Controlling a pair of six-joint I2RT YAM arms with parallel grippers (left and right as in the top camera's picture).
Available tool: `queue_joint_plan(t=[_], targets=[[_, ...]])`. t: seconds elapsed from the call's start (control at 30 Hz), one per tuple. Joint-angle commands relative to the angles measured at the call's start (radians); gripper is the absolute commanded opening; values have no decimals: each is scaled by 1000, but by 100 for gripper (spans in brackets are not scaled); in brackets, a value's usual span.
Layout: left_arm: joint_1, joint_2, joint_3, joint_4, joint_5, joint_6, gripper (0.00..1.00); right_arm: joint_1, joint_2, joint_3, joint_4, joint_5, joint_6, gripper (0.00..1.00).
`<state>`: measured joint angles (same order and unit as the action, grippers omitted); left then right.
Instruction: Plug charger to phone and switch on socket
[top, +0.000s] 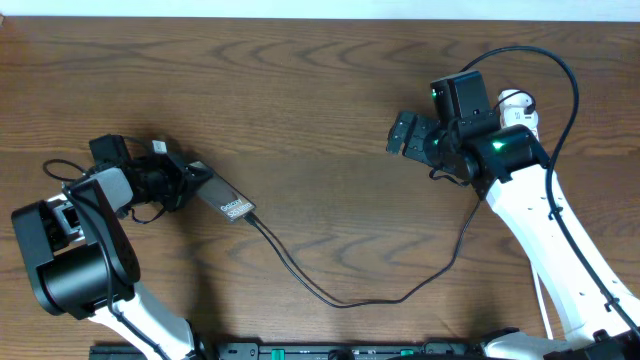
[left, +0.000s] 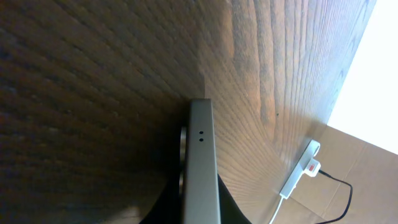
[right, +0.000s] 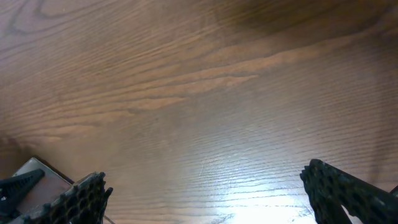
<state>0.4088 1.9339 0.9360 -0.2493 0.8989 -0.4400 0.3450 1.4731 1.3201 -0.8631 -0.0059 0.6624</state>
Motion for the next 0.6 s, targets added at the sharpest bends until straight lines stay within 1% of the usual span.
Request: queue_joint_plan(t=[0.0,0.57], targets=[[-2,7,-3,-23,-90,2,8,-3,-14,8,-2,15,9,99],[-2,7,-3,-38,-89,2,9,-3,-14,7,-2,16,9,99]])
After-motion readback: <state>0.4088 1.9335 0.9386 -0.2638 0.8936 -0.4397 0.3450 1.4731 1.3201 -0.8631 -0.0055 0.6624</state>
